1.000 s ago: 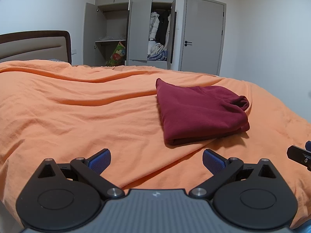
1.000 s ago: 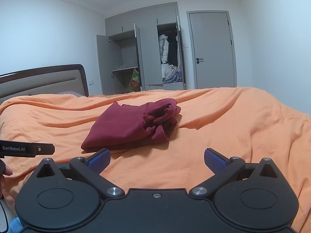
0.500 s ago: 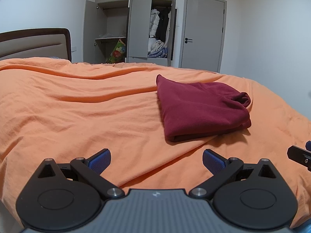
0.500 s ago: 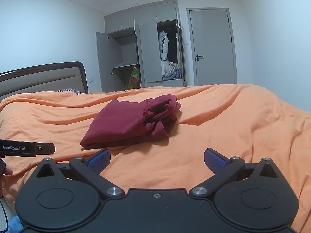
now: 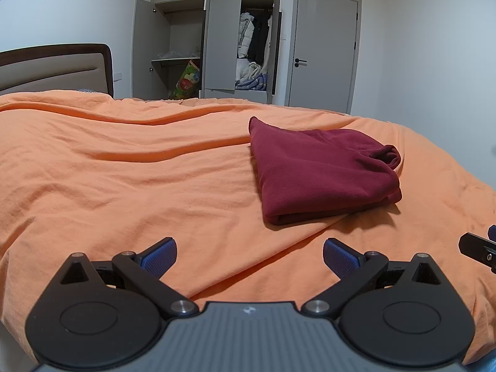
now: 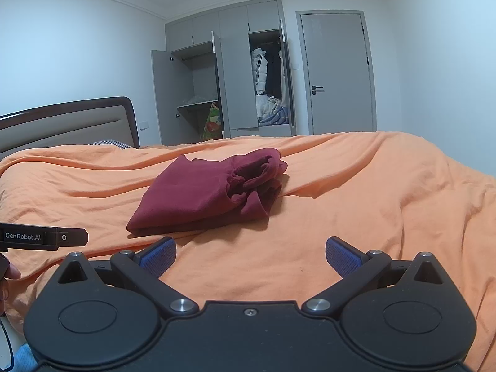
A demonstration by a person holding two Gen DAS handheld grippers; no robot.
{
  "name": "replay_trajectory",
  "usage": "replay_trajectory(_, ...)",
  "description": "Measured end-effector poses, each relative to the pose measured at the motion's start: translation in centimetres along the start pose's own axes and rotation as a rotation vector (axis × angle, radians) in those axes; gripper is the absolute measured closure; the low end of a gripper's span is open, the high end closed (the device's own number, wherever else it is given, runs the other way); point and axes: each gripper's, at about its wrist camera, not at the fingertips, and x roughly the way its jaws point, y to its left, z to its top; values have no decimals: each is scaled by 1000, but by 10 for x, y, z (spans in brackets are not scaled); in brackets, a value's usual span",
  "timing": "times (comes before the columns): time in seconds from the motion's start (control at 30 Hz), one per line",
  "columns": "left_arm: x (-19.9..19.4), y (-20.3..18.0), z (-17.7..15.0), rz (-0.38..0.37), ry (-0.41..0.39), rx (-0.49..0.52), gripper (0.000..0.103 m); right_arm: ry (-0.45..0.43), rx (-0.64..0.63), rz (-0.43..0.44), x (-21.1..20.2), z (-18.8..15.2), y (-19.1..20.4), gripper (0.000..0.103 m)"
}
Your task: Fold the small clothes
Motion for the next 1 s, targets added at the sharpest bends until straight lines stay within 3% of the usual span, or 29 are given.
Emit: replay_trajectory(1.0, 6, 2, -2, 2, 14, -3, 0, 17, 2, -3, 5, -1, 0, 1)
